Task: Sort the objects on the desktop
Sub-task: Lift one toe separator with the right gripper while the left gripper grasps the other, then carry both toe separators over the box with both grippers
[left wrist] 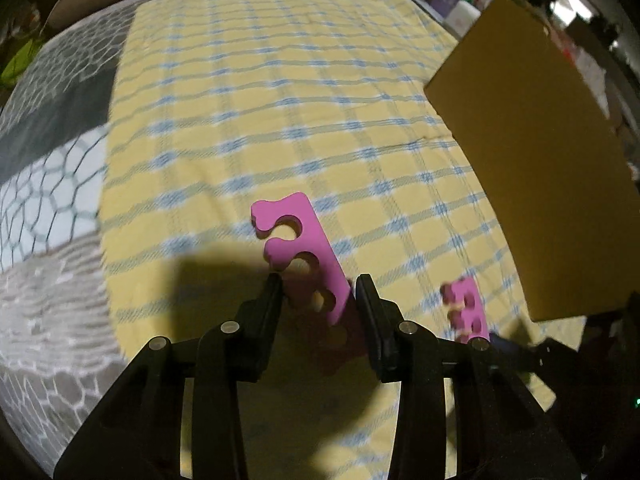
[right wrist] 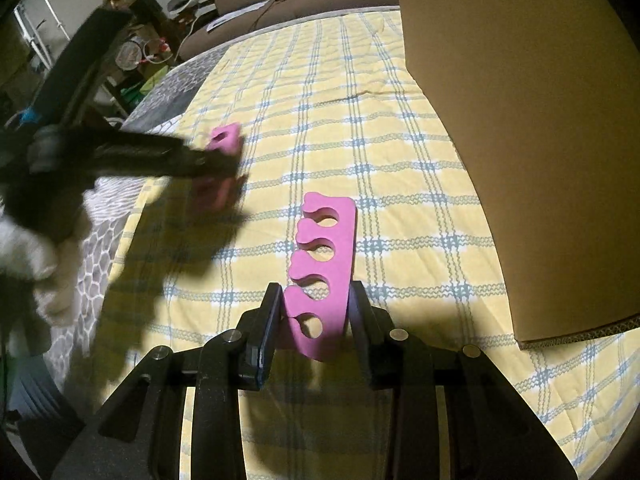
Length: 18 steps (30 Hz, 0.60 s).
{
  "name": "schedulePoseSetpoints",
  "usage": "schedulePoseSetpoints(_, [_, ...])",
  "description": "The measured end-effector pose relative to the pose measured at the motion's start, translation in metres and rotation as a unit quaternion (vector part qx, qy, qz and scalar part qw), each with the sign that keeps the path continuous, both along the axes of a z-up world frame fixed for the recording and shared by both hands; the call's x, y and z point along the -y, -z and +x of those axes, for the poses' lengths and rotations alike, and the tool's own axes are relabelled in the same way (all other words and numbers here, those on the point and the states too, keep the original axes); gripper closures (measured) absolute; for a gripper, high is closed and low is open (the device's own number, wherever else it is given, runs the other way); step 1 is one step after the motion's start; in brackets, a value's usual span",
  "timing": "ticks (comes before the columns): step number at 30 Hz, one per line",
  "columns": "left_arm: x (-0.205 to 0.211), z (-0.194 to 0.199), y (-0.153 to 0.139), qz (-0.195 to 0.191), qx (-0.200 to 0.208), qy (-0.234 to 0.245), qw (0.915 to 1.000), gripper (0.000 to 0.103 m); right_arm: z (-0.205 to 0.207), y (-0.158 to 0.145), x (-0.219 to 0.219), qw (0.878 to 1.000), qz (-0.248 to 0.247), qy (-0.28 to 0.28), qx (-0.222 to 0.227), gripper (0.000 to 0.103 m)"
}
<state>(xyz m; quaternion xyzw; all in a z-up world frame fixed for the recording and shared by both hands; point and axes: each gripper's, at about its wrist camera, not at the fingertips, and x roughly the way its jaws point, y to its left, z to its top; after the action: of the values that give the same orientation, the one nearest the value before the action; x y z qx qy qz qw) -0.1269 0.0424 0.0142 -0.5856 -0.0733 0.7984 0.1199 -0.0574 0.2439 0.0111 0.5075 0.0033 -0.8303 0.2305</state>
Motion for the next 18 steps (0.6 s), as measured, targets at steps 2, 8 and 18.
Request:
schedulePoseSetpoints(2, [0.009, 0.006, -0.004, 0.015, -0.001, -0.006, 0.9999, 0.068, -0.003, 0.000, -0.004, 1.000, 0.004, 0.000, -0.005, 0.070])
schedulePoseSetpoints(8, [0.020, 0.024, -0.017, 0.051, -0.004, -0.013, 0.9986, 0.068, -0.005, -0.006, 0.002, 0.999, 0.020, 0.000, -0.027, 0.070])
schedulePoseSetpoints(18, [0.015, 0.045, -0.054, 0.059, -0.030, 0.003, 0.9978, 0.068, -0.001, -0.039, 0.009, 0.998, 0.024, -0.004, -0.050, 0.070])
